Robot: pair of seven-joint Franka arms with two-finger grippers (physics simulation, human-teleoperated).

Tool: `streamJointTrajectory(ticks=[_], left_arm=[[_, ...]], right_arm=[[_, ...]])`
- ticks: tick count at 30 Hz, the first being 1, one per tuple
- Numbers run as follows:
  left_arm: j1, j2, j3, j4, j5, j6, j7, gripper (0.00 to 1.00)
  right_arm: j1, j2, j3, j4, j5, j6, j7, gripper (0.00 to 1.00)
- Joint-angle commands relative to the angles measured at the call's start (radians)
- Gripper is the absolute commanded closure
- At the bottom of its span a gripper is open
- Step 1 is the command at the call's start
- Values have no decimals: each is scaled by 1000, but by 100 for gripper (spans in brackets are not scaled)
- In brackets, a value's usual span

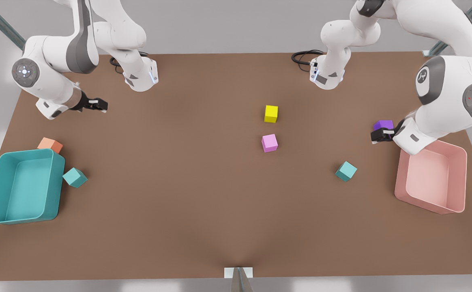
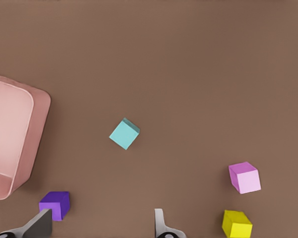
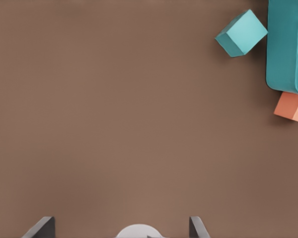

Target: Stack the two blue cubes on top of each other

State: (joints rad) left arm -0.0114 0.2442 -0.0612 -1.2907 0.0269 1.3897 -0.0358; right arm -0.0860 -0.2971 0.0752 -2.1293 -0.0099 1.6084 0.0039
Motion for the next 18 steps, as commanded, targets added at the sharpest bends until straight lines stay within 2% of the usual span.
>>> streamJointTrajectory(ticks=[1, 2, 4, 6, 8, 10, 12, 13, 15, 17, 18], left_arm=[[10, 0, 0, -2, 24, 92, -23, 0], [4, 4, 0, 1, 19, 91, -35, 0], [-2, 23, -2, -7, 16, 91, -4, 0], [25, 58, 0, -9, -13, 100, 45, 0], [24, 107, -8, 11, -36, 103, 42, 0], [27, 104, -8, 7, -36, 95, 46, 0], [24, 106, -8, 2, -38, 91, 53, 0], [24, 106, -8, 4, -38, 92, 45, 0], [34, 102, -8, 4, -39, 91, 57, 0], [37, 102, -6, 7, -39, 94, 59, 0], [39, 101, -6, 4, -41, 91, 59, 0]], right_arm=[[-1, -1, 0, 3, -1, 82, 2, 0], [-6, -10, 0, 3, -1, 73, -1, 0], [-17, 7, 52, 28, -2, 45, -18, 0], [12, 225, 112, 318, -16, -137, -144, 0], [11, 240, 247, 327, -160, 45, -341, 0], [8, 305, 238, 324, -160, 148, -432, 0], [55, 305, 25, 305, -160, 209, -709, 0], [55, 328, -6, 304, -173, 209, -731, 0], [95, 374, -192, 312, -216, 372, -1004, 0], [103, 366, -267, 315, -214, 294, -1079, 0], [20, 381, -269, 312, -217, 378, -1084, 0]])
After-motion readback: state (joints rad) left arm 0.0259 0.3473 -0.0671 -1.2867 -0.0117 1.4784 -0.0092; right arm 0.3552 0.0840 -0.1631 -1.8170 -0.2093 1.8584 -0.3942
